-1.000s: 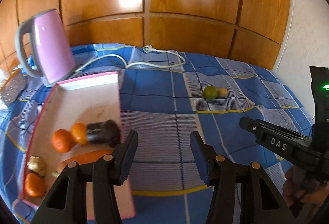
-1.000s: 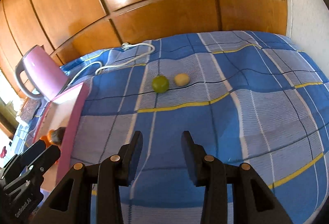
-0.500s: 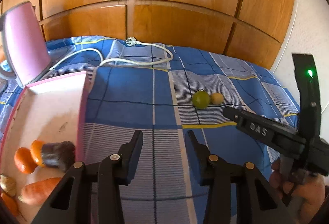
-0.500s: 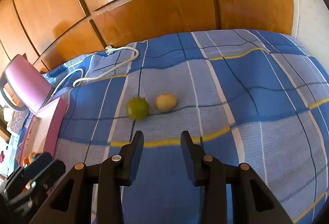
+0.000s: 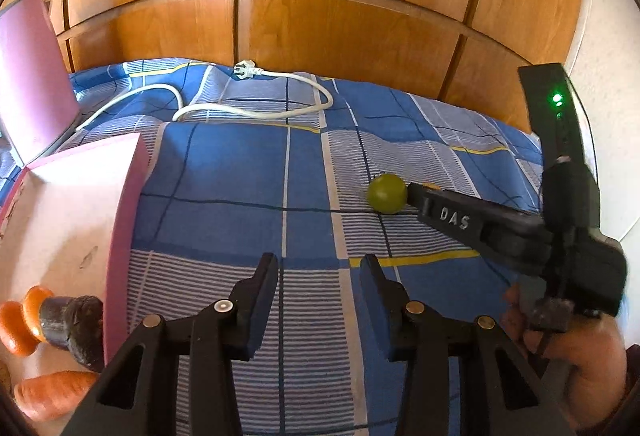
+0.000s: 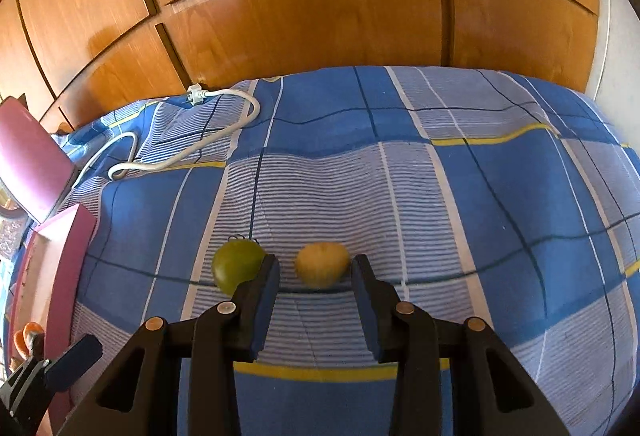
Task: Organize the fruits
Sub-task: 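Close the right tool around the small beige potato, then grasp the green lime with the left tool while the right tool holds the potato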
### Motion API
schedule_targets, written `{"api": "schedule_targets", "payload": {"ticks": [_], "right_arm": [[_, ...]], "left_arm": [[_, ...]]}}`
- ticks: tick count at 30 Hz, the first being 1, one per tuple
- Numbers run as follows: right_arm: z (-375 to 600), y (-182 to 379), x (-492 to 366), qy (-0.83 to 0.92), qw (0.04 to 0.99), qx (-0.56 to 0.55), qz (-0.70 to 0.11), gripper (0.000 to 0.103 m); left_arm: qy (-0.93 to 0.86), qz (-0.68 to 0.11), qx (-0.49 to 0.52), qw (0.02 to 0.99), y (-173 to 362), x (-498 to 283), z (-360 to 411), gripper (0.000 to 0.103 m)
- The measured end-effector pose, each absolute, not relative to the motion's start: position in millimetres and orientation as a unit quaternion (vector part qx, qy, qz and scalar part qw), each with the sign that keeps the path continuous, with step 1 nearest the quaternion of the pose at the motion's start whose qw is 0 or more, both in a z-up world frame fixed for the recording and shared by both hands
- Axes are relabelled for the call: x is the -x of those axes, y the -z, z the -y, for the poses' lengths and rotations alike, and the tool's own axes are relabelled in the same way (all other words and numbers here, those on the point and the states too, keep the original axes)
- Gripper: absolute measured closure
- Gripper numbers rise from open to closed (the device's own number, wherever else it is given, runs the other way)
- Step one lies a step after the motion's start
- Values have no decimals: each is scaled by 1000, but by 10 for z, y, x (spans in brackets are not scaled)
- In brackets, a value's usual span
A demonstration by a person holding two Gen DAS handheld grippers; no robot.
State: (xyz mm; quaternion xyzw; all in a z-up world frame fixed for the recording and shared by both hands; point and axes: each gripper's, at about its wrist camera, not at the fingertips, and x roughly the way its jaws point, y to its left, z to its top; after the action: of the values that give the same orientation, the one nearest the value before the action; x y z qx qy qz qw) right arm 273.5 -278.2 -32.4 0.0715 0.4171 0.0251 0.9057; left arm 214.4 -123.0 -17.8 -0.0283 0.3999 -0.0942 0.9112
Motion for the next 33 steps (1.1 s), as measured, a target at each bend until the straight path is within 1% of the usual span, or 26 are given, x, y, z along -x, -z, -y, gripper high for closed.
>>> {"api": "schedule_targets", "payload": {"ticks": [1, 6, 13, 27, 33], "right_arm": [[2768, 332, -2742, -23, 906, -64, -418, 74], [2821, 300, -2631, -18, 910, -68, -408, 74], [3016, 342, -2427, 11, 907, -89, -412, 74], [3098, 357, -2366, 38, 911, -107, -397, 74], [3114, 374, -2365, 35, 910, -119, -396, 74]], "left_arm": [[95, -399, 29, 911, 178, -2154, 1234, 60], [105, -403, 47, 908, 178, -2253, 1242, 60], [119, -397, 48, 909, 161, -2390, 1364, 60], [141, -404, 35, 903, 227, -2749, 1711, 60], [144, -415, 56, 897, 286, -2841, 1710, 59]]}}
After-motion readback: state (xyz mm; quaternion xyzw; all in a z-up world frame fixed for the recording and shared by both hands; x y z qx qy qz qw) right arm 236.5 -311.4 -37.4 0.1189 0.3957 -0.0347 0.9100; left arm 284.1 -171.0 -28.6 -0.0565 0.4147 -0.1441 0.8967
